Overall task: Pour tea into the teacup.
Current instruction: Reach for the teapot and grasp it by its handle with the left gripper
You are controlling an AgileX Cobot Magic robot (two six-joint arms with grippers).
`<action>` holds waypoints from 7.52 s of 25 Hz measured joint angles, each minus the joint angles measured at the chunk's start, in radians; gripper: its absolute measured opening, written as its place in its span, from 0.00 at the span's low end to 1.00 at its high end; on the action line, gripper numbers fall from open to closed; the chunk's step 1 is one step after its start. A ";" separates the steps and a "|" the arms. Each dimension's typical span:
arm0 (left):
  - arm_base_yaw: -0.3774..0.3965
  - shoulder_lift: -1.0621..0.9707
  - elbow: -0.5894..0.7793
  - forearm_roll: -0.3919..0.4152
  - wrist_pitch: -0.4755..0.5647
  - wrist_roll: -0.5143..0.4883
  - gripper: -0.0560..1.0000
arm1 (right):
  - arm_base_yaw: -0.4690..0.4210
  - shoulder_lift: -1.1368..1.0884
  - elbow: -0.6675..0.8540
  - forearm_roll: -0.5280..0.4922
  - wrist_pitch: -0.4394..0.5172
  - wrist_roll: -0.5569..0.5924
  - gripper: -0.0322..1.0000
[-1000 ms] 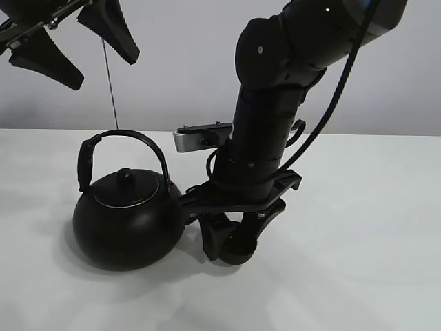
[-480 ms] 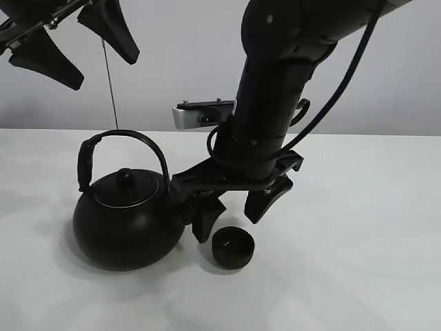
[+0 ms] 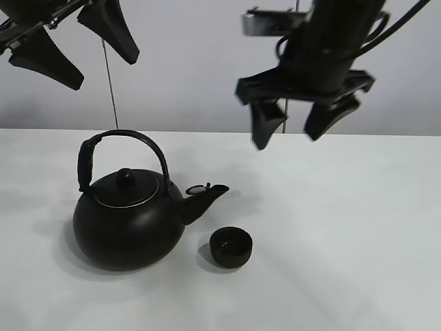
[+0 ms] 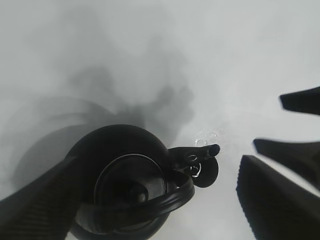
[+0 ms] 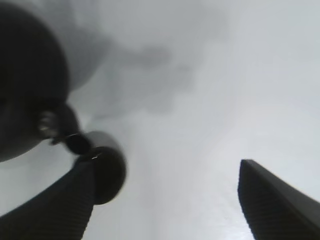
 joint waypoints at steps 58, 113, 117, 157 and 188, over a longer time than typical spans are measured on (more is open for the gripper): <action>0.000 0.000 0.000 0.000 -0.001 0.000 0.63 | -0.453 -1.754 0.893 0.006 0.288 -0.072 0.56; -0.178 -0.809 0.406 0.812 -0.410 -0.401 0.63 | -0.449 -1.754 0.893 -0.001 0.284 -0.062 0.56; -0.178 -0.863 0.689 0.872 -0.708 -0.414 0.63 | -0.449 -1.754 0.893 -0.001 0.284 -0.062 0.56; -0.045 0.122 1.068 0.807 -2.020 -0.290 0.62 | -0.449 -1.754 0.893 -0.001 0.284 -0.062 0.56; -0.045 0.129 0.993 0.833 -1.973 -0.278 0.42 | -0.449 -1.754 0.893 -0.001 0.284 -0.062 0.56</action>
